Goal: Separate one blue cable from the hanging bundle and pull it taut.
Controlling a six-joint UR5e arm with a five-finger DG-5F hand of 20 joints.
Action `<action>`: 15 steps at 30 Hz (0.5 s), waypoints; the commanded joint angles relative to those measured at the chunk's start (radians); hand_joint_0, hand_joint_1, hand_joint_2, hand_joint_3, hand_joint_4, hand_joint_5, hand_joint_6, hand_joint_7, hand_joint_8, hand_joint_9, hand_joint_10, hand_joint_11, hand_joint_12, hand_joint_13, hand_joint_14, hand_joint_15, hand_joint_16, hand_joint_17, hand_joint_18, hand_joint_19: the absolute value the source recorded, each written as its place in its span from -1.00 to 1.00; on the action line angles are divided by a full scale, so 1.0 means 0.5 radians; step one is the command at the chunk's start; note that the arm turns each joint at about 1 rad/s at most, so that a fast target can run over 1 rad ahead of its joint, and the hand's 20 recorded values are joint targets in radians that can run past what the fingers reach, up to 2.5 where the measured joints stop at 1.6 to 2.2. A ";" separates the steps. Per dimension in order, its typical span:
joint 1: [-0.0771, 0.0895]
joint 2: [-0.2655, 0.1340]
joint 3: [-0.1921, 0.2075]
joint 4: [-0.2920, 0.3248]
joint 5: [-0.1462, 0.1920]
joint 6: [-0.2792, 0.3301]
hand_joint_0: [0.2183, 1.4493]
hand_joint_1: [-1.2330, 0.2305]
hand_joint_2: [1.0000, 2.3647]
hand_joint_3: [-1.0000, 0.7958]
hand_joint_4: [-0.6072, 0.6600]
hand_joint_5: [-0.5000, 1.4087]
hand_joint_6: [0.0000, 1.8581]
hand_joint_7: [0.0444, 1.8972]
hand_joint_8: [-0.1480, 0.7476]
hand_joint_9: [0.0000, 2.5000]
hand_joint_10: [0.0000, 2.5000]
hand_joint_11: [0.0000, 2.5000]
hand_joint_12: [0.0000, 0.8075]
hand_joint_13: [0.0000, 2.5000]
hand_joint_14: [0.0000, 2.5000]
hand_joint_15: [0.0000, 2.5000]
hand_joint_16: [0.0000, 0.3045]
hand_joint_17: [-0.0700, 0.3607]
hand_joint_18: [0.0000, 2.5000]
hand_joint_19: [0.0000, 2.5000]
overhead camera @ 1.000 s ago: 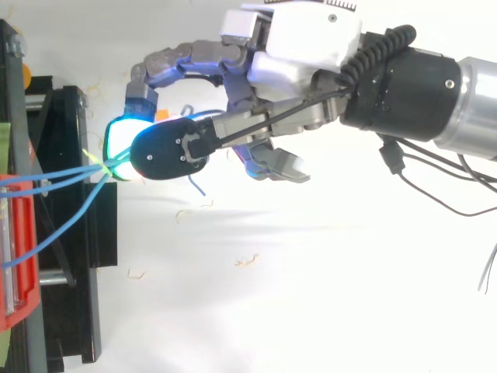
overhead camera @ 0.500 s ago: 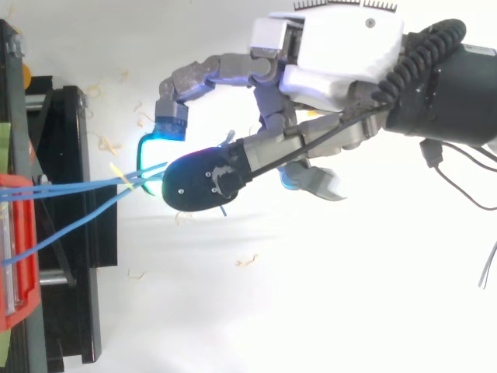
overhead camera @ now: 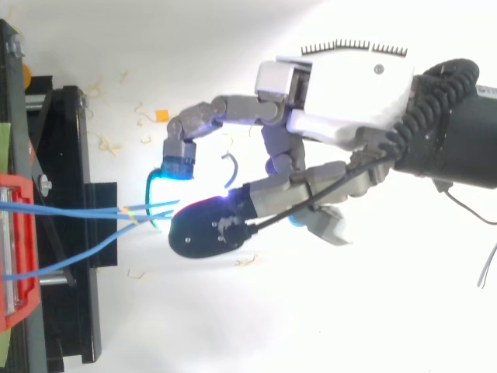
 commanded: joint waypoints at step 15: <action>0.106 0.000 -0.001 -0.071 0.074 0.012 -0.17 -0.36 -0.98 0.10 0.14 -0.34 -0.45 0.20 -0.23 0.73 -0.98 -0.39 -0.16 0.53 -0.98 0.00 -0.69 -0.18 0.23 -0.26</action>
